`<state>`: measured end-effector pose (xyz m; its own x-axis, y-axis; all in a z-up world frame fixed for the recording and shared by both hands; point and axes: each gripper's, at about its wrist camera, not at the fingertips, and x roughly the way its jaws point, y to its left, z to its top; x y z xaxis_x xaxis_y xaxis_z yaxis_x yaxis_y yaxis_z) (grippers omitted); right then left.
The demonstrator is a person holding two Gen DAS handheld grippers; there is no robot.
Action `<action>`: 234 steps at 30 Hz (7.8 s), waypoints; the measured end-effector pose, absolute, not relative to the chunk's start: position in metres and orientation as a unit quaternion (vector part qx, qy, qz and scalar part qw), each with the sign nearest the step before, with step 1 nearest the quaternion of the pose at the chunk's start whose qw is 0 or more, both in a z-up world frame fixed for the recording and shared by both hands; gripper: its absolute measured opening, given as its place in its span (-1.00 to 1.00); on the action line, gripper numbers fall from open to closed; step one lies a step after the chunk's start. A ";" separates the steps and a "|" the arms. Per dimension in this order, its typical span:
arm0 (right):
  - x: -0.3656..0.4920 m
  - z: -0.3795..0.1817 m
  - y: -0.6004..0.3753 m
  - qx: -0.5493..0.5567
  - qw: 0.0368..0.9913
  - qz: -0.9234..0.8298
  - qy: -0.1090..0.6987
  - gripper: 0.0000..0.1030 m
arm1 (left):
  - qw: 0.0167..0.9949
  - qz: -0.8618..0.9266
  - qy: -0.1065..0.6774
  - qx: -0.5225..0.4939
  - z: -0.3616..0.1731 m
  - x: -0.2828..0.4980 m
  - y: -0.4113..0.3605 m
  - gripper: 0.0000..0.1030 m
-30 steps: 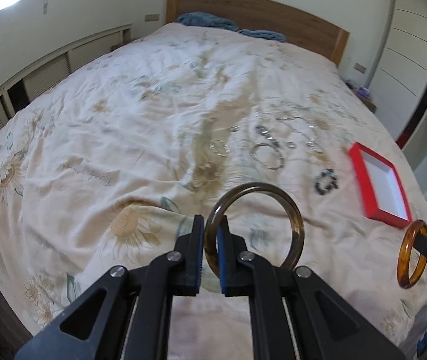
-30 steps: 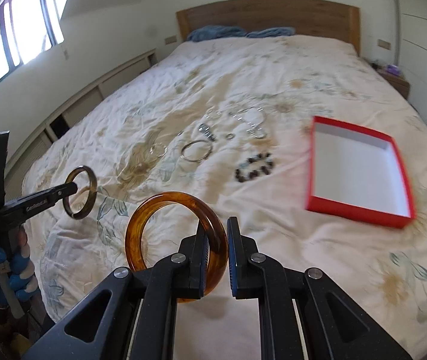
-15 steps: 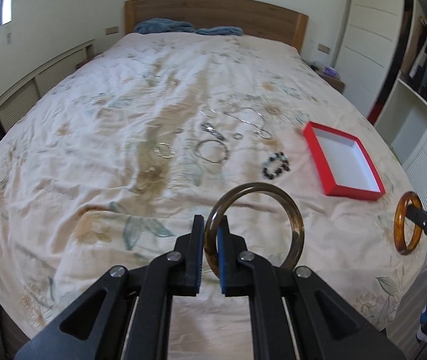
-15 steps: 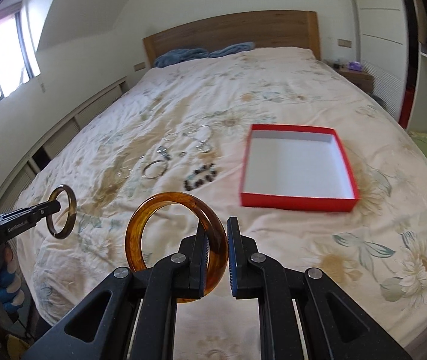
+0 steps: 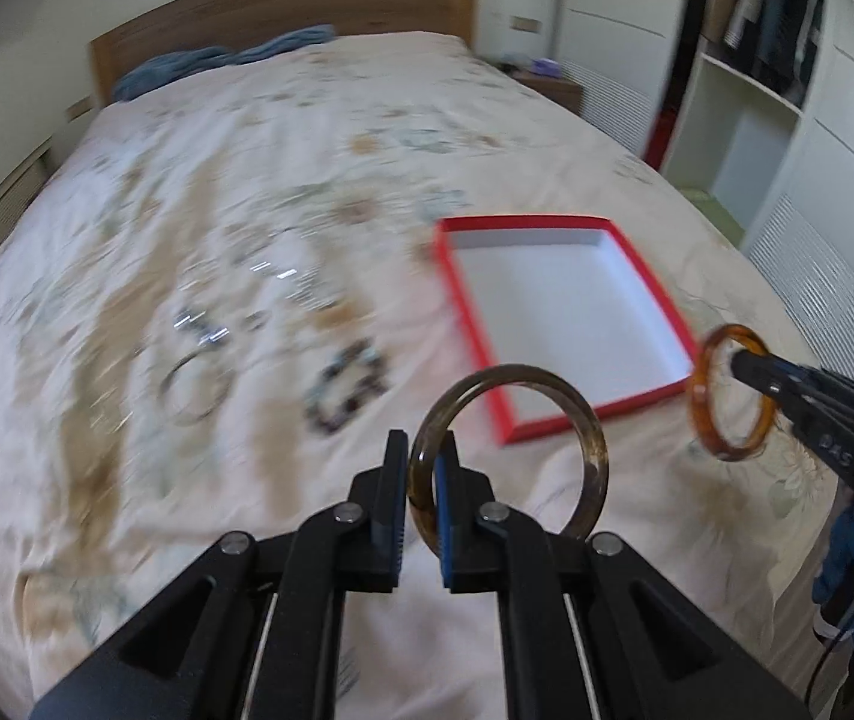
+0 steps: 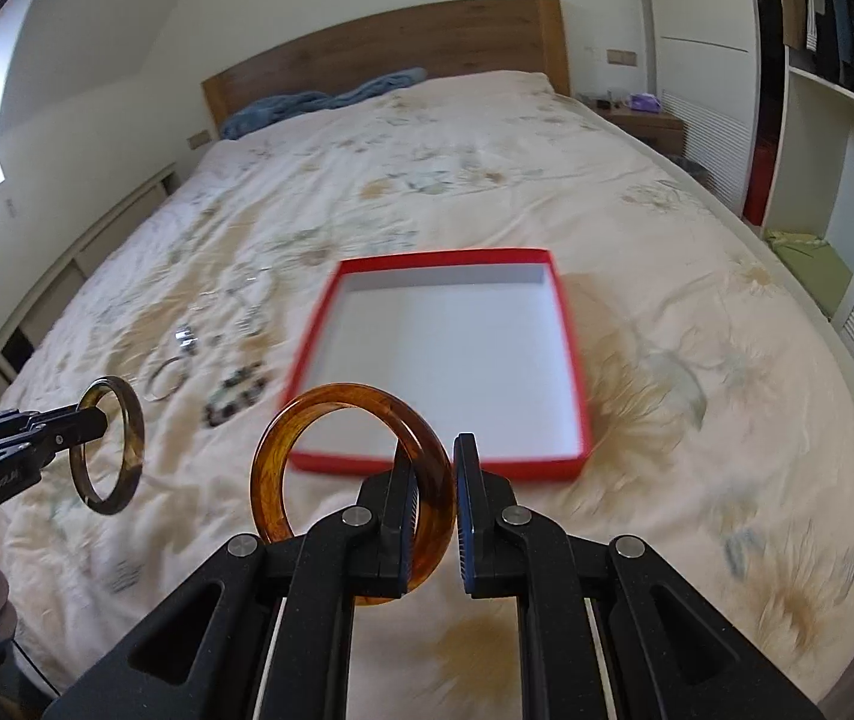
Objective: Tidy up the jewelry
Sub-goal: 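Carry both bangles over the red box with both tools, then open both tools to drop the bangles into the red box, then move both tools back toward the remaining jewelry, then grasp the silver bangle with the left tool while the right tool grasps the beaded bracelet, then carry the silver bangle and beaded bracelet over the red box, then open both tools to release the bangle and bracelet into the box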
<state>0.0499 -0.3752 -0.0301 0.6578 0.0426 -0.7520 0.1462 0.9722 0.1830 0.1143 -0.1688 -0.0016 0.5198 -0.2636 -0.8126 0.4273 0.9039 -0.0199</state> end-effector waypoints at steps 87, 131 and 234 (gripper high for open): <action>0.016 0.062 -0.206 0.062 0.927 0.072 0.364 -0.01 | 0.925 -0.048 0.372 -0.067 0.043 0.073 0.112 -0.30; 0.209 -0.132 -0.180 0.173 0.834 0.087 0.516 -0.01 | 0.850 -0.129 0.510 -0.029 -0.138 0.294 0.023 -0.46; 0.232 -0.103 -0.445 0.148 0.878 0.002 0.456 -0.73 | 0.842 -0.236 0.476 0.092 -0.086 0.279 -0.309 -0.90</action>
<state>0.2320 -0.4446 -0.1034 0.5845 0.1392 -0.7994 0.1310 0.9560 0.2623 0.2786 -0.3091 -0.0857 0.4341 -0.3106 -0.8456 0.4855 0.8714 -0.0708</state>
